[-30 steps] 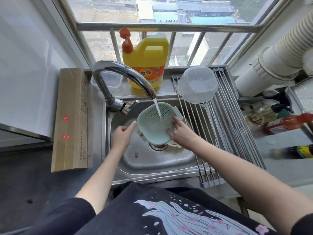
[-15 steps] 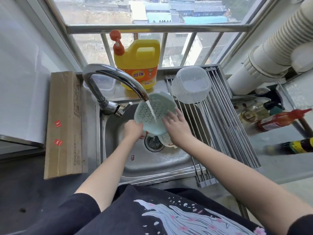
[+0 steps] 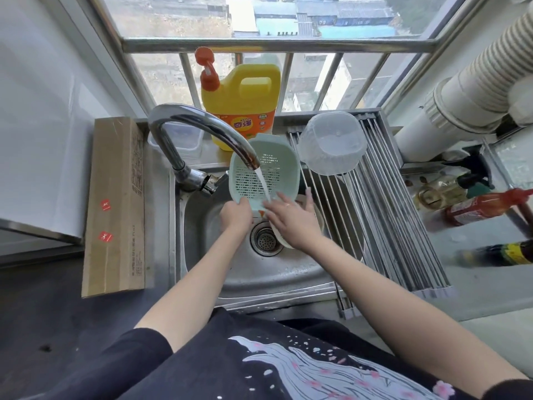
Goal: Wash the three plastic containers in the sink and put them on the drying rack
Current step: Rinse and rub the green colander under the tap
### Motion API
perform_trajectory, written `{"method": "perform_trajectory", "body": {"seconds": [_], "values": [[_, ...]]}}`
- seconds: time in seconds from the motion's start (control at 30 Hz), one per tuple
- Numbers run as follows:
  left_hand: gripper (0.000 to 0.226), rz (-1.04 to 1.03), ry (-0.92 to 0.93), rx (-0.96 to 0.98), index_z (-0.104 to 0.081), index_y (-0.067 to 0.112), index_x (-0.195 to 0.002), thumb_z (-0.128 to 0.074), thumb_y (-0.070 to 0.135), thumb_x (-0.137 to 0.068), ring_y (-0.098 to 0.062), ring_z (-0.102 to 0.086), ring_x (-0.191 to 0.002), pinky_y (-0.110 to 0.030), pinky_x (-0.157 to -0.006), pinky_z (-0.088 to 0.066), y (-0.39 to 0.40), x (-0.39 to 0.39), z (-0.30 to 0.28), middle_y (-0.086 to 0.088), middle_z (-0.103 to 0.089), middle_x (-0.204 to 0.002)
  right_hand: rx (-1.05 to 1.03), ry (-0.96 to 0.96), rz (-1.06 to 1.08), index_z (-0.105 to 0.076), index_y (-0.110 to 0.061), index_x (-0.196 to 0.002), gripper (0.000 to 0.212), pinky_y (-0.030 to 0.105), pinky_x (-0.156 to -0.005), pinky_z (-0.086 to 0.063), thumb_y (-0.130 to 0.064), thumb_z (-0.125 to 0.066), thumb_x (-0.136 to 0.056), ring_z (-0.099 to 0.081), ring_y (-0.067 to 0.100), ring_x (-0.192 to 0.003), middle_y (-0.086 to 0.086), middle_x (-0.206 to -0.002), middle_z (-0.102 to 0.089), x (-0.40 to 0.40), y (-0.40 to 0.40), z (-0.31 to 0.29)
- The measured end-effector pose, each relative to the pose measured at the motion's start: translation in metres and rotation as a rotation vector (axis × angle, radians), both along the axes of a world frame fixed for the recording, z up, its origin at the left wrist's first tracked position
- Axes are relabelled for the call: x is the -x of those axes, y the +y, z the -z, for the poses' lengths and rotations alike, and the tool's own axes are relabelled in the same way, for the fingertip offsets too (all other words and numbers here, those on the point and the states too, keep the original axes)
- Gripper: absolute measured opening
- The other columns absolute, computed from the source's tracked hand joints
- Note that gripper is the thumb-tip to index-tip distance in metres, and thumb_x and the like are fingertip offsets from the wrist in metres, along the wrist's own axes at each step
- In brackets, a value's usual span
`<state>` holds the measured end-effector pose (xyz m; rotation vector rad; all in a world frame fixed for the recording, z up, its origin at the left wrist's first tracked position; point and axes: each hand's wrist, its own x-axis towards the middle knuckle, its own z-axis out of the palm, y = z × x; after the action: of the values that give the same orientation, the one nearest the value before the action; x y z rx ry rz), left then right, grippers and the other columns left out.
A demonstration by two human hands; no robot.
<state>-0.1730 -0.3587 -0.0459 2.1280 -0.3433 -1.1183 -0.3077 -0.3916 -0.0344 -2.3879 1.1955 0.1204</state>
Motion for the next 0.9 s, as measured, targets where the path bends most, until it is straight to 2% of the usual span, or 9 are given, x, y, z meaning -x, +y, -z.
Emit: {"method": "perform_trajectory", "body": {"seconds": [0.07,0.13,0.37,0.43,0.5,0.57,0.7,0.8,0.9], "values": [[0.043,0.031,-0.013,-0.003,-0.062,-0.004,-0.111,-0.044,0.030,-0.092,-0.038,-0.064,-0.098,-0.039,-0.084,-0.051,0.003,-0.001,-0.003,-0.022,-0.066,-0.109,0.000,0.073,-0.010,-0.050,-0.039,-0.133,0.038,0.065,-0.108,0.017,-0.045,-0.030,-0.101,-0.020,0.007,-0.144,-0.015,-0.151,-0.035,0.007,-0.011,0.003],[0.044,0.038,-0.013,-0.007,-0.060,-0.006,-0.114,-0.044,0.029,-0.094,-0.037,-0.061,-0.103,-0.037,-0.084,-0.047,0.004,-0.001,-0.003,-0.022,-0.064,-0.113,-0.046,0.049,0.000,-0.054,-0.041,-0.130,0.035,0.066,-0.107,0.015,-0.046,-0.038,-0.099,-0.028,0.007,-0.140,-0.017,-0.143,-0.046,0.006,-0.014,0.002],[0.042,0.056,-0.044,0.015,-0.060,-0.005,-0.115,-0.045,0.027,-0.093,-0.036,-0.059,-0.104,-0.037,-0.086,-0.046,0.001,-0.008,-0.008,-0.021,-0.065,-0.113,-0.142,-0.138,0.176,-0.066,-0.034,-0.118,0.033,0.057,-0.115,0.001,-0.047,-0.057,-0.089,-0.043,0.009,-0.121,-0.010,-0.112,-0.067,-0.002,-0.014,-0.007],[0.040,0.053,0.009,0.027,-0.062,-0.003,-0.113,-0.045,0.027,-0.092,-0.032,-0.063,-0.088,-0.033,-0.073,-0.050,-0.001,-0.007,-0.008,-0.017,-0.068,-0.099,-0.166,-0.208,0.171,-0.068,-0.027,-0.116,0.032,0.047,-0.114,-0.019,-0.041,-0.061,-0.089,-0.045,0.013,-0.118,-0.007,-0.112,-0.069,-0.002,-0.019,-0.010],[0.034,0.029,0.090,0.044,-0.061,-0.002,-0.110,-0.046,0.023,-0.092,-0.021,-0.058,-0.064,-0.020,-0.048,-0.043,-0.003,-0.004,-0.010,-0.011,-0.062,-0.085,-0.192,-0.222,0.104,-0.068,-0.018,-0.119,0.031,0.034,-0.108,-0.032,-0.029,-0.062,-0.090,-0.045,0.019,-0.123,0.003,-0.121,-0.066,0.000,-0.028,-0.010],[0.031,-0.010,0.143,0.060,-0.060,-0.002,-0.110,-0.046,0.020,-0.092,-0.013,-0.051,-0.053,-0.014,-0.034,-0.033,-0.006,-0.003,-0.012,-0.007,-0.058,-0.077,-0.171,-0.203,0.019,-0.064,-0.014,-0.123,0.032,0.033,-0.111,-0.030,-0.017,-0.060,-0.092,-0.040,0.023,-0.134,0.008,-0.132,-0.059,0.005,-0.035,-0.009],[0.030,-0.044,0.170,0.065,-0.059,-0.002,-0.107,-0.044,0.020,-0.093,-0.012,-0.050,-0.047,-0.020,-0.039,-0.032,-0.014,-0.003,-0.020,-0.003,-0.053,-0.062,0.009,-0.209,-0.084,-0.050,-0.010,-0.137,0.049,0.042,-0.118,-0.018,0.004,-0.053,-0.090,-0.024,0.024,-0.144,0.006,-0.144,-0.047,0.018,-0.035,-0.009],[0.029,-0.044,0.136,0.079,-0.059,-0.001,-0.106,-0.044,0.020,-0.094,-0.009,-0.053,-0.041,-0.016,-0.033,-0.032,-0.020,-0.004,-0.025,-0.006,-0.058,-0.067,0.160,-0.235,-0.011,-0.049,-0.009,-0.138,0.064,0.051,-0.116,-0.018,0.020,-0.046,-0.081,-0.022,0.028,-0.144,0.008,-0.144,-0.046,0.023,-0.026,-0.006],[0.032,-0.011,0.089,0.101,-0.062,-0.004,-0.106,-0.045,0.020,-0.094,-0.017,-0.058,-0.049,-0.020,-0.037,-0.037,-0.024,-0.004,-0.032,-0.011,-0.061,-0.073,0.202,-0.210,0.043,-0.047,-0.011,-0.140,0.067,0.051,-0.116,-0.013,0.020,-0.044,-0.080,-0.018,0.024,-0.146,0.005,-0.148,-0.041,0.023,-0.021,-0.006]]}}
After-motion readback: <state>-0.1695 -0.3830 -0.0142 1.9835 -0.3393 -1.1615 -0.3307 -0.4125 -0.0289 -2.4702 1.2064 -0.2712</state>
